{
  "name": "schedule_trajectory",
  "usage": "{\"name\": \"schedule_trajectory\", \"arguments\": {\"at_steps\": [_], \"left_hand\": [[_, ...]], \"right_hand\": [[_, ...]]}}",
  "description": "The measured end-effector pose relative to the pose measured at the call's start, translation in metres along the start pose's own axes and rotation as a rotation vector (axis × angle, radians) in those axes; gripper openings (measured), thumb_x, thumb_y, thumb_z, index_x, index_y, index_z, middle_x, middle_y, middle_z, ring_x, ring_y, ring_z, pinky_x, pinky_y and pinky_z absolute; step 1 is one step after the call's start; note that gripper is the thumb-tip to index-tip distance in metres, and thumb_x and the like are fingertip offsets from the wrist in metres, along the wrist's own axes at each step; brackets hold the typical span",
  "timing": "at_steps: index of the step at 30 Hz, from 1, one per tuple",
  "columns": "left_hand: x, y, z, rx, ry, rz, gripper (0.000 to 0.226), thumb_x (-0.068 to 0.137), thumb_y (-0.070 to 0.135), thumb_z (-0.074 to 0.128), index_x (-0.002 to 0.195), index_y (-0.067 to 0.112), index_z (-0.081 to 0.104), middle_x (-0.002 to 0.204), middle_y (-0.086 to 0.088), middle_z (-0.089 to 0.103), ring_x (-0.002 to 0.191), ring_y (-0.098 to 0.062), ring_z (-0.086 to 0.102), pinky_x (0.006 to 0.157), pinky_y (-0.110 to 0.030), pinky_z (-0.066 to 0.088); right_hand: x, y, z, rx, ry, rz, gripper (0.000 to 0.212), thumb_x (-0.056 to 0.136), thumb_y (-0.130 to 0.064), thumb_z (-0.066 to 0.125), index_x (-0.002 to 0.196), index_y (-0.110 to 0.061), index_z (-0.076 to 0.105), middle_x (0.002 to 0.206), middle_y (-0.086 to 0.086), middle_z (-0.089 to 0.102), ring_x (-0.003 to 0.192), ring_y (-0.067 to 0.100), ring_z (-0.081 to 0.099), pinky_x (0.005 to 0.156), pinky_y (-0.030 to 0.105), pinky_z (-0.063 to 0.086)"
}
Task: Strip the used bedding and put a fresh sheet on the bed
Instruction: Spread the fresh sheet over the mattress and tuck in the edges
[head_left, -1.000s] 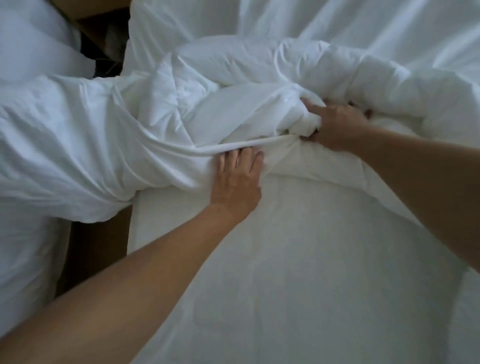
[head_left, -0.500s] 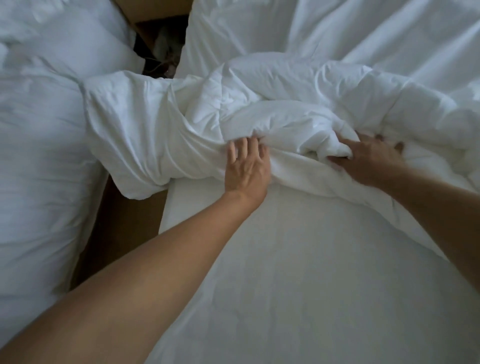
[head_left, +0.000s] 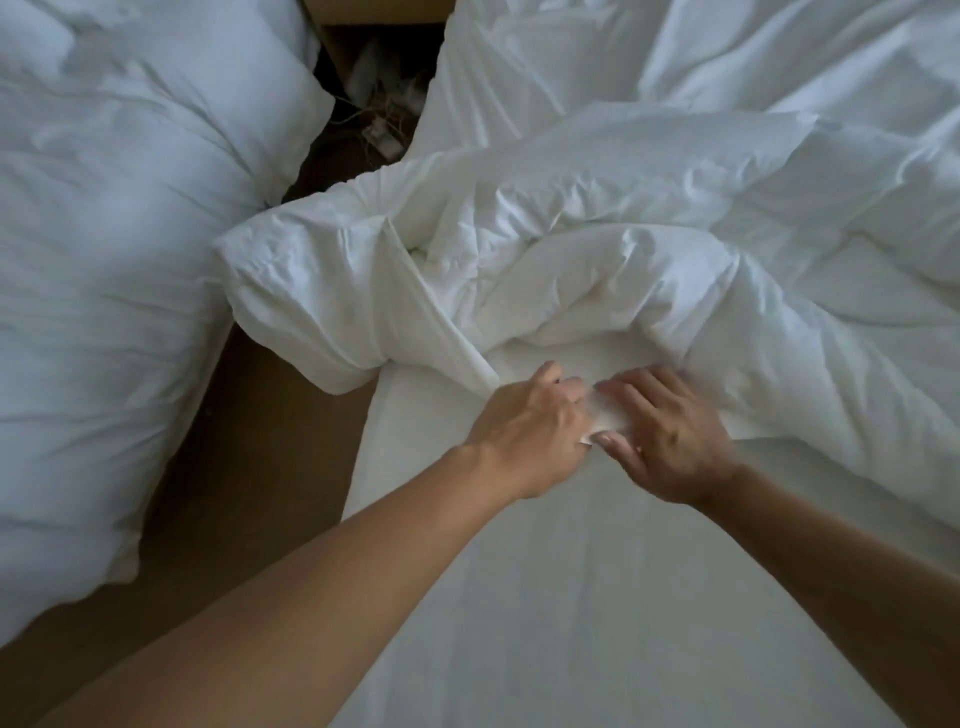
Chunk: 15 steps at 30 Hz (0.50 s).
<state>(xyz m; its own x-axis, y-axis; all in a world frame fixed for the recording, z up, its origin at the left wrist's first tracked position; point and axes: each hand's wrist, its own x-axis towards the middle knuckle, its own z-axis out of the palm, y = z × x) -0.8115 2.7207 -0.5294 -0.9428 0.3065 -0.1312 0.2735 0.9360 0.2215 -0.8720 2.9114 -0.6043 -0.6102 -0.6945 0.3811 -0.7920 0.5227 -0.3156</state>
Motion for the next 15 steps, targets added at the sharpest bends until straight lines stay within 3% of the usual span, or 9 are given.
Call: {"name": "schedule_trajectory", "arguments": {"at_steps": [2, 4, 5, 8, 10, 12, 15], "left_hand": [[-0.010, 0.000, 0.001, 0.000, -0.013, -0.032, 0.027, 0.099, 0.028, 0.049, 0.078, 0.015, 0.061, 0.086, -0.005, 0.060, 0.083, -0.029, 0.051, 0.067, -0.034, 0.029], [-0.018, 0.001, 0.009, 0.004, -0.062, -0.054, 0.035, 0.102, 0.031, 0.045, 0.069, 0.022, 0.041, 0.068, 0.002, 0.049, 0.069, -0.027, 0.050, 0.067, -0.034, 0.027], [-0.024, 0.000, 0.013, -0.018, -0.088, -0.065, 0.036, 0.103, 0.034, 0.044, 0.070, 0.022, 0.038, 0.065, 0.004, 0.043, 0.066, -0.027, 0.050, 0.064, -0.035, 0.029], [-0.040, -0.012, 0.021, -0.068, -0.123, -0.124, 0.035, 0.102, 0.040, 0.045, 0.072, 0.023, 0.038, 0.064, 0.005, 0.037, 0.065, -0.029, 0.046, 0.061, -0.034, 0.031], [-0.050, -0.014, 0.023, -0.062, -0.134, -0.163, 0.041, 0.101, 0.040, 0.047, 0.068, 0.021, 0.034, 0.062, 0.006, 0.035, 0.065, -0.030, 0.045, 0.061, -0.034, 0.030], [-0.061, -0.005, 0.024, -0.074, -0.138, -0.152, 0.047, 0.101, 0.040, 0.046, 0.063, 0.021, 0.029, 0.059, 0.006, 0.035, 0.061, -0.029, 0.043, 0.057, -0.034, 0.027], [-0.078, -0.005, 0.021, -0.116, -0.080, -0.063, 0.050, 0.101, 0.043, 0.049, 0.060, 0.023, 0.027, 0.053, 0.006, 0.036, 0.050, -0.024, 0.038, 0.050, -0.033, 0.020]], "right_hand": [[-0.008, 0.005, -0.003, -0.154, -0.084, 0.088, 0.039, 0.082, -0.041, 0.069, 0.095, -0.005, 0.069, 0.094, 0.012, 0.065, 0.082, 0.035, 0.061, 0.071, 0.044, 0.050], [-0.019, 0.010, -0.008, -0.248, -0.179, 0.179, 0.018, 0.063, -0.009, 0.075, 0.075, -0.005, 0.062, 0.072, 0.013, 0.060, 0.061, 0.037, 0.060, 0.054, 0.040, 0.050], [-0.026, 0.010, -0.010, -0.242, -0.210, 0.216, 0.021, 0.057, -0.001, 0.075, 0.068, -0.006, 0.057, 0.062, 0.011, 0.057, 0.051, 0.035, 0.057, 0.046, 0.035, 0.045], [-0.055, -0.010, -0.017, -0.171, -0.220, 0.293, 0.017, 0.071, -0.019, 0.063, 0.062, -0.011, 0.051, 0.052, 0.004, 0.051, 0.040, 0.031, 0.049, 0.044, 0.026, 0.030], [-0.073, -0.026, -0.011, -0.196, -0.261, 0.310, 0.020, 0.078, -0.023, 0.064, 0.064, -0.012, 0.053, 0.054, 0.004, 0.052, 0.042, 0.030, 0.048, 0.046, 0.029, 0.032], [-0.086, -0.027, -0.006, -0.291, -0.331, 0.387, 0.020, 0.067, -0.006, 0.078, 0.072, -0.009, 0.059, 0.062, 0.011, 0.058, 0.053, 0.033, 0.055, 0.053, 0.037, 0.043], [-0.095, -0.001, -0.013, -0.458, -0.238, 0.728, 0.030, 0.072, -0.002, 0.069, 0.102, -0.002, 0.066, 0.091, 0.024, 0.069, 0.086, 0.045, 0.065, 0.079, 0.051, 0.050]]}}
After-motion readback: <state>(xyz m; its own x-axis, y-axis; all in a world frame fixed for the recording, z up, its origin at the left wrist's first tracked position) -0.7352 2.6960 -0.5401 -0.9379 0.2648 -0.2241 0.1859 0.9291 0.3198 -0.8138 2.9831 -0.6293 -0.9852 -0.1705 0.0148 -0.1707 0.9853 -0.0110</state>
